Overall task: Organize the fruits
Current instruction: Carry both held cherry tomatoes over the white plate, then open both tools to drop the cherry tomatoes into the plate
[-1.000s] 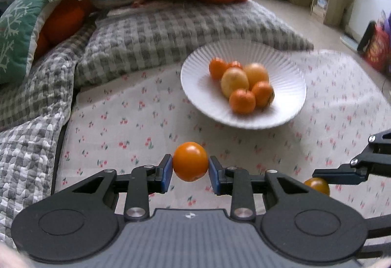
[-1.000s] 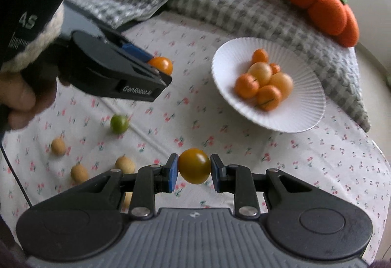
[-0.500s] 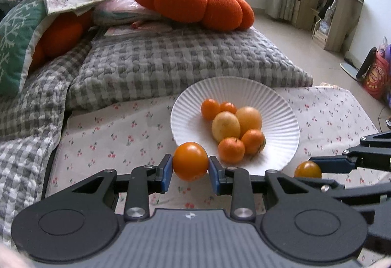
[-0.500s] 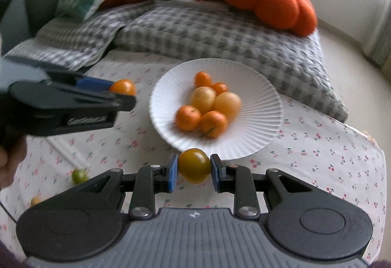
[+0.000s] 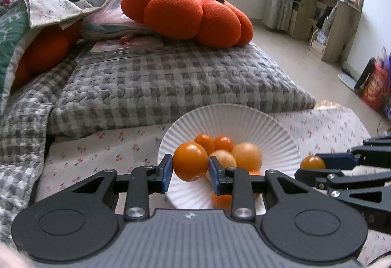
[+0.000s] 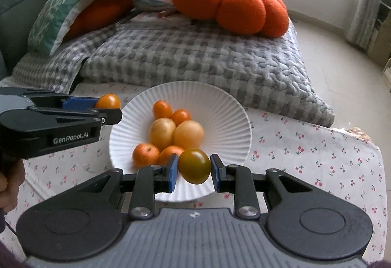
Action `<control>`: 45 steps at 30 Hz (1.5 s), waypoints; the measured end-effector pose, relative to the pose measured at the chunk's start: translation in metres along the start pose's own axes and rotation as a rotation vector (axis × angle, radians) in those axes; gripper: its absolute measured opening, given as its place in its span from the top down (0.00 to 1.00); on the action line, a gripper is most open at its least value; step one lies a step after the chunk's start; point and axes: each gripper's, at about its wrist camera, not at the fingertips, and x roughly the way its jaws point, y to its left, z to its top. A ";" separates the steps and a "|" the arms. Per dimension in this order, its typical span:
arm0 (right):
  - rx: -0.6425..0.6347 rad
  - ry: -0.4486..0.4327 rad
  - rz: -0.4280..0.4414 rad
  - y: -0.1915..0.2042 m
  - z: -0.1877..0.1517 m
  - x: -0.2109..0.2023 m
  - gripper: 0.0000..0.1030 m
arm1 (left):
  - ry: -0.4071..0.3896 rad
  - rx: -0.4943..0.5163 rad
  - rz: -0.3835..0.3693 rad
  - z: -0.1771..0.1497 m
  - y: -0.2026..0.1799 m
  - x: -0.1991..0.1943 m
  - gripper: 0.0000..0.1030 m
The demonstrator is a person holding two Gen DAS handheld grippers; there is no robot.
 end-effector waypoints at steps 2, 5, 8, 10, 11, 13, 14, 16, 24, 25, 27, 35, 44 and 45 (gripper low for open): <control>-0.001 -0.002 0.003 -0.004 0.001 0.006 0.76 | 0.007 -0.022 -0.013 0.002 0.001 0.010 0.78; 0.014 -0.011 0.012 -0.013 0.002 0.019 0.76 | 0.023 -0.035 -0.024 -0.001 0.004 0.024 0.78; 0.070 -0.011 0.015 -0.024 0.002 0.037 0.76 | 0.033 -0.055 -0.028 -0.002 0.011 0.037 0.78; 0.090 0.014 0.000 -0.028 0.002 0.048 0.76 | 0.036 -0.073 -0.029 0.000 0.016 0.044 0.78; 0.097 0.018 -0.008 -0.030 0.002 0.052 0.76 | 0.037 -0.083 -0.029 0.000 0.019 0.047 0.78; 0.128 0.018 -0.014 -0.036 0.003 0.057 0.76 | 0.039 -0.097 -0.031 0.001 0.023 0.052 0.78; 0.139 0.019 -0.014 -0.038 0.003 0.059 0.76 | 0.037 -0.102 -0.036 0.001 0.025 0.055 0.78; 0.140 0.015 -0.013 -0.038 0.002 0.061 0.76 | 0.035 -0.111 -0.043 0.001 0.026 0.058 0.78; 0.140 0.008 0.001 -0.036 0.008 0.075 0.76 | 0.042 -0.115 -0.073 -0.002 0.023 0.072 0.78; 0.139 0.006 0.004 -0.036 0.009 0.076 0.76 | 0.042 -0.116 -0.076 -0.002 0.023 0.073 0.78; 0.140 0.001 0.009 -0.036 0.010 0.078 0.76 | 0.042 -0.118 -0.083 -0.002 0.023 0.074 0.78; 0.173 -0.014 0.030 -0.042 0.014 0.082 0.75 | 0.037 -0.123 -0.096 -0.002 0.023 0.077 0.78; 0.218 -0.037 0.056 -0.044 0.013 0.079 0.73 | 0.020 -0.141 -0.117 0.000 0.023 0.073 0.77; 0.218 -0.042 0.057 -0.045 0.014 0.078 0.73 | 0.016 -0.143 -0.120 0.001 0.023 0.072 0.77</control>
